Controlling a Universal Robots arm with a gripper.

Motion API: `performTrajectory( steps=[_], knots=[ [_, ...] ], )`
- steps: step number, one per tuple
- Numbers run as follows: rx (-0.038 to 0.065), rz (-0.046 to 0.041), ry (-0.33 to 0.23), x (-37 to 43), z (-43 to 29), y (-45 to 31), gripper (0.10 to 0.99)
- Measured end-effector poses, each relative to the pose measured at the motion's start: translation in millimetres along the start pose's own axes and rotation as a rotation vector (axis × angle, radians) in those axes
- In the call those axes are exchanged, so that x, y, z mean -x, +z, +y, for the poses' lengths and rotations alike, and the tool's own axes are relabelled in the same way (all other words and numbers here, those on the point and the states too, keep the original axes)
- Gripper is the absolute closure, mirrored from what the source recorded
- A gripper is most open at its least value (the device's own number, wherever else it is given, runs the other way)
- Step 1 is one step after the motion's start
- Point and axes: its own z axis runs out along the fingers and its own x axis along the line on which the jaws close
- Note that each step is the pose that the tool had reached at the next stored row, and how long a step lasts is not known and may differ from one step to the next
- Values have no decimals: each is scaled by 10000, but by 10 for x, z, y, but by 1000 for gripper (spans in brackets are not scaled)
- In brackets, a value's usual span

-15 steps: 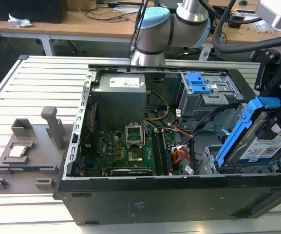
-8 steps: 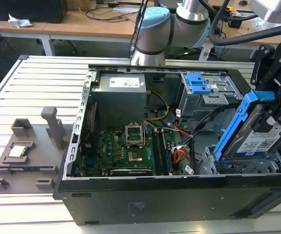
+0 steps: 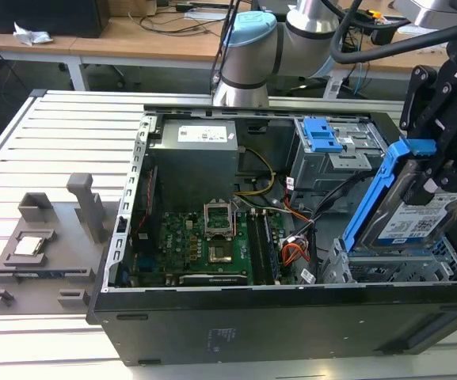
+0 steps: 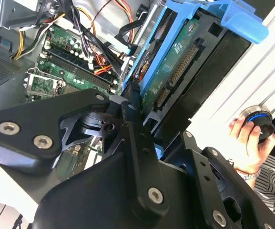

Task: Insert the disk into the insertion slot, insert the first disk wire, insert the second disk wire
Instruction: 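Insert the disk into the insertion slot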

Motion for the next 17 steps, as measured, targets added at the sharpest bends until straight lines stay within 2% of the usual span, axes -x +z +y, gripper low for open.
performTrajectory(
  steps=[10,17],
  knots=[
    [0,1,0,1,-3,102,725],
    [0,0,0,1,-4,143,725]
  ],
)
